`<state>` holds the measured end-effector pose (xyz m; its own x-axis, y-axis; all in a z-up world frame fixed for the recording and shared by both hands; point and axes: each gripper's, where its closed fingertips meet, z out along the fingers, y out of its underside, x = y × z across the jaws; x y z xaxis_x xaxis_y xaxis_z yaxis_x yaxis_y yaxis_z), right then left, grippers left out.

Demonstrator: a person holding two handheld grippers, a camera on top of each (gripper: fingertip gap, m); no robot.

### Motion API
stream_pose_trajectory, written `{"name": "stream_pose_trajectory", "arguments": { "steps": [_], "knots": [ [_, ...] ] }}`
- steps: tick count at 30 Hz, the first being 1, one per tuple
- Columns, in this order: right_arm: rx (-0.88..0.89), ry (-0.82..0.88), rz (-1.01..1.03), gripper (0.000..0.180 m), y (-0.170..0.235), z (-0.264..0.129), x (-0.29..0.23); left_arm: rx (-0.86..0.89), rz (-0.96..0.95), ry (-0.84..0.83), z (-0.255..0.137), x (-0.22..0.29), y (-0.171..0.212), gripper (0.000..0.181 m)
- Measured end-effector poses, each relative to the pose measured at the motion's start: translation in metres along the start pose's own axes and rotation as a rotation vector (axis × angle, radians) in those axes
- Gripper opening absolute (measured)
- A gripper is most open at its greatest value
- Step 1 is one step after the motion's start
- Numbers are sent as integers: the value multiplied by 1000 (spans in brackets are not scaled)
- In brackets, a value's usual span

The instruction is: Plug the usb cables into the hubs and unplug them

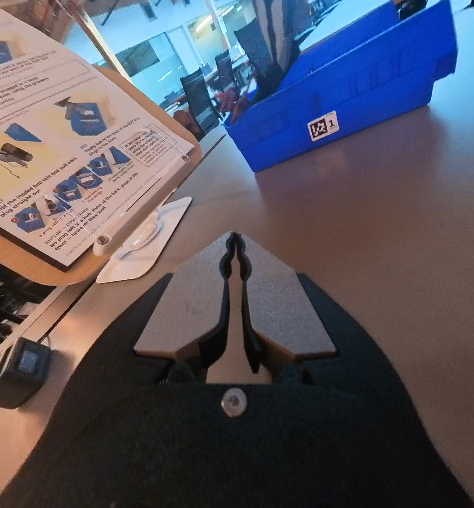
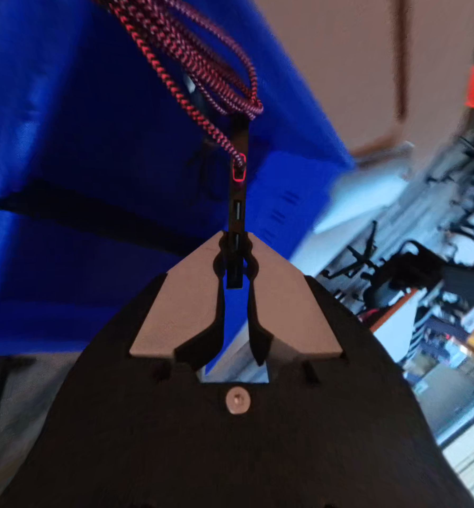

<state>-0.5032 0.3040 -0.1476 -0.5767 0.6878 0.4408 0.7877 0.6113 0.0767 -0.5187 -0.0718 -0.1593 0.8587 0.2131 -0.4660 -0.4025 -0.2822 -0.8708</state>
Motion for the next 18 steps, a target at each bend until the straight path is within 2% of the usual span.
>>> {"name": "stream_pose_trajectory", "arguments": {
  "steps": [1,3,6,10,14,18],
  "knots": [
    [-47,-54,-52,8,-6,8,-13,-15,7,-2,0,1,3,0],
    [-193,-56,-102,8,-2,28,-15,-36,23,0,1,3,8,0],
    [-328,-92,-105,8,9,61,-20,-48,40,-3,2,5,10,0],
    [-293,-60,-122,8,8,79,-16,-41,37,0,1,6,9,0],
    [-238,-97,-108,8,7,72,-17,-44,39,7,2,6,10,0],
    [-172,-49,-83,10,11,64,-3,-57,44,8,3,7,13,0]
  ]
}}
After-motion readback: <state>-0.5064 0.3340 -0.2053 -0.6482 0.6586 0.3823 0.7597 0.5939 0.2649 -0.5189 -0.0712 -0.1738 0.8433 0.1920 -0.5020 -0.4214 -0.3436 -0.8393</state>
